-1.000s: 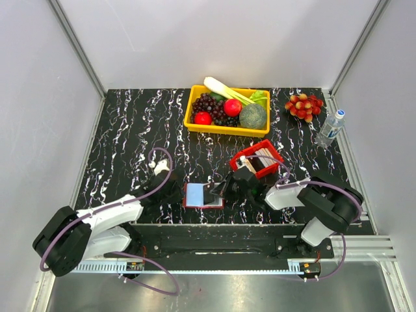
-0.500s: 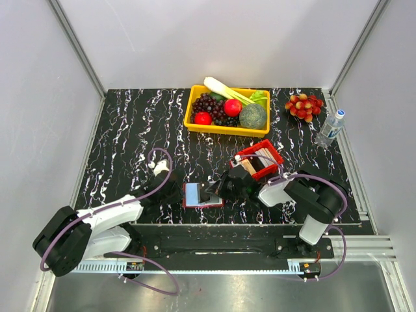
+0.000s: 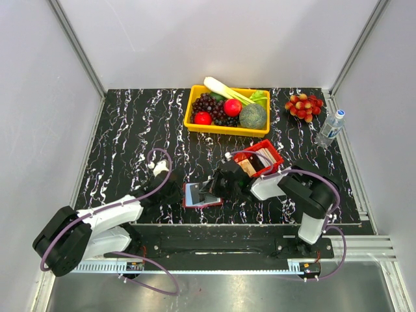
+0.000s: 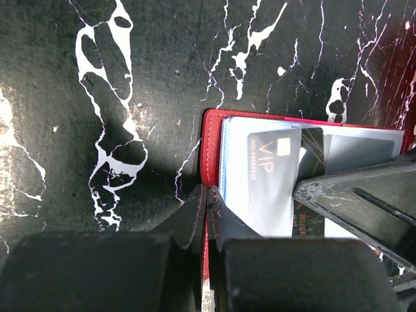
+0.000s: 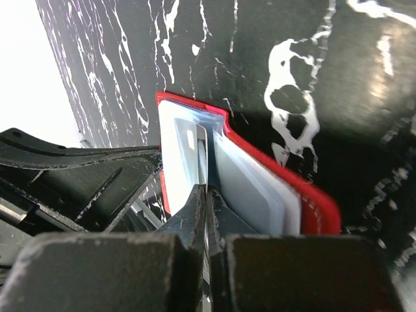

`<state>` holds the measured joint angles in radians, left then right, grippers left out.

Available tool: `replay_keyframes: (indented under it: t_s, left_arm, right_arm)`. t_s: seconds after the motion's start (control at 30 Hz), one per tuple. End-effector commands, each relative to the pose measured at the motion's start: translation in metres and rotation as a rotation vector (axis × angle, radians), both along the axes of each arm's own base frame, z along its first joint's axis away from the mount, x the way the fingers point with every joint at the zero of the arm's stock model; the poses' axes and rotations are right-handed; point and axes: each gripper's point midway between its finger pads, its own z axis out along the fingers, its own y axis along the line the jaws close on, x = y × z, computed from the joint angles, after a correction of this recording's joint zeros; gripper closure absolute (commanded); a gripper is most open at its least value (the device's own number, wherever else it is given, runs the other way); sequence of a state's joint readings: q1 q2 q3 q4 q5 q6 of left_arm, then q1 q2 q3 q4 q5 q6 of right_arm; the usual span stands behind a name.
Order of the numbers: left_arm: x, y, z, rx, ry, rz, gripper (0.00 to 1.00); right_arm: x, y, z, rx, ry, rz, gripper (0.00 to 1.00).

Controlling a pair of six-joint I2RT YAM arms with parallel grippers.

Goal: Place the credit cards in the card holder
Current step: Insert the credit card into the card holder.

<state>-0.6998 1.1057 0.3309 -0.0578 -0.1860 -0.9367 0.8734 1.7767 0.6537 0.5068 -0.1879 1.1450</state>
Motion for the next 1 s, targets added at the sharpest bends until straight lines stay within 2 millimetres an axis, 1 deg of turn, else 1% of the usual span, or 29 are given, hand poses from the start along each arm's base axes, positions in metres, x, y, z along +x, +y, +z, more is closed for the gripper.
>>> replay_keyframes:
  t_s: [0.0,0.1,0.17,0.23,0.3,0.37,0.4,0.43,0.5,0.57,0.73,0.9,0.97]
  left_arm:
    - [0.005,-0.010,0.012,-0.066,-0.041,0.000,1.00]
    - [0.008,-0.010,0.016,-0.070,-0.055,0.004,1.00]
    - [0.008,-0.008,0.016,-0.059,-0.054,0.012,1.00]
    - [0.007,-0.006,0.015,-0.051,-0.054,0.018,1.00]
    - [0.006,-0.003,0.014,-0.042,-0.050,0.022,1.00]
    - [0.006,-0.002,0.013,-0.032,-0.048,0.024,1.00]
    - [0.006,-0.001,0.012,-0.029,-0.048,0.028,1.00]
    - [0.006,0.000,0.012,-0.027,-0.046,0.028,1.00]
    - [0.006,-0.001,0.012,-0.029,-0.048,0.028,1.00]
    - [0.007,-0.002,0.013,-0.034,-0.050,0.024,1.00]
    - [0.007,-0.005,0.013,-0.041,-0.049,0.016,1.00]
    - [0.007,-0.004,0.015,-0.043,-0.055,0.016,1.00]
    - [0.007,-0.005,0.015,-0.046,-0.055,0.016,1.00]
  right_arm:
    - [-0.021,0.004,-0.028,-0.080,0.081,0.109,0.99]
    - [-0.021,0.006,-0.025,-0.085,0.069,0.123,0.97]
    - [-0.018,0.002,-0.020,-0.089,0.047,0.096,0.87]
    - [-0.016,-0.007,-0.018,-0.105,0.026,0.066,0.81]
    - [-0.013,-0.013,-0.011,-0.120,-0.008,0.043,0.73]
    - [-0.008,-0.021,-0.006,-0.146,-0.041,0.017,0.68]
    - [-0.007,-0.024,-0.003,-0.153,-0.056,0.006,0.63]
    - [-0.005,-0.027,0.000,-0.160,-0.069,-0.002,0.62]
    - [-0.004,-0.027,0.003,-0.162,-0.090,0.004,0.62]
    - [-0.005,-0.022,0.006,-0.152,-0.098,0.030,0.62]
    - [-0.006,-0.010,0.001,-0.133,-0.076,0.072,0.62]
    - [-0.012,0.009,0.007,-0.103,-0.093,0.135,0.64]
    - [-0.015,0.015,0.006,-0.112,-0.093,0.160,0.66]
